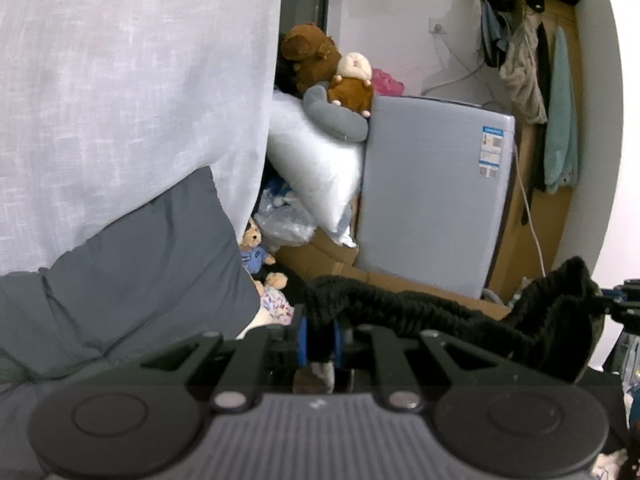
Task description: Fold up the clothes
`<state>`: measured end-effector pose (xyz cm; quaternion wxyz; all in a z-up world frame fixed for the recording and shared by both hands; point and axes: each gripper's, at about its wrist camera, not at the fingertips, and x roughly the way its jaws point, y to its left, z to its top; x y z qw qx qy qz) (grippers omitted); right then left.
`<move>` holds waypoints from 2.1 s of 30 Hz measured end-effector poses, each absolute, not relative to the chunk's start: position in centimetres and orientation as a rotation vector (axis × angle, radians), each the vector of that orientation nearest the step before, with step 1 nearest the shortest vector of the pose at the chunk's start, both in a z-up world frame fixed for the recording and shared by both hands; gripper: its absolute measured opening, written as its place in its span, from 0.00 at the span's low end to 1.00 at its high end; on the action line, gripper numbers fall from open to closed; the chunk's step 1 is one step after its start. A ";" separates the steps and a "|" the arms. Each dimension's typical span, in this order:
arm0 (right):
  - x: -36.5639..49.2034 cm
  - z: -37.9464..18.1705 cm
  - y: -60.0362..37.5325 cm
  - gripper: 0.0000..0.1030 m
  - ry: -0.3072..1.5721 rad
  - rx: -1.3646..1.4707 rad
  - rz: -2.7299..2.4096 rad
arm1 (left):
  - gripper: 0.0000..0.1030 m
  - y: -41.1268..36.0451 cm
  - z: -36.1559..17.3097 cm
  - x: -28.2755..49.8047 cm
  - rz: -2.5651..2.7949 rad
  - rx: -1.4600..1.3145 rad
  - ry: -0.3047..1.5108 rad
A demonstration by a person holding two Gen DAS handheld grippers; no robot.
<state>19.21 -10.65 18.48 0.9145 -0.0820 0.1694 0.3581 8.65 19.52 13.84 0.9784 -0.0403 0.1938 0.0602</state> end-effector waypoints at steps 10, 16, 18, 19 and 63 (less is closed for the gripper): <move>16.7 16.9 -11.9 0.11 0.416 -0.138 0.727 | 0.13 19.4 11.8 6.9 0.085 -0.116 0.444; 16.8 14.6 -12.3 0.11 0.466 -0.108 0.694 | 0.13 19.5 10.1 7.8 0.067 -0.129 0.476; 16.9 13.8 -12.5 0.11 0.483 -0.098 0.682 | 0.13 19.6 9.4 8.5 0.068 -0.126 0.486; 16.9 13.4 -12.6 0.11 0.491 -0.093 0.677 | 0.13 19.7 9.0 8.7 0.067 -0.127 0.492; 41.2 -11.6 -14.4 0.11 0.835 0.035 0.362 | 0.13 20.4 -14.4 44.6 -0.043 -0.112 0.834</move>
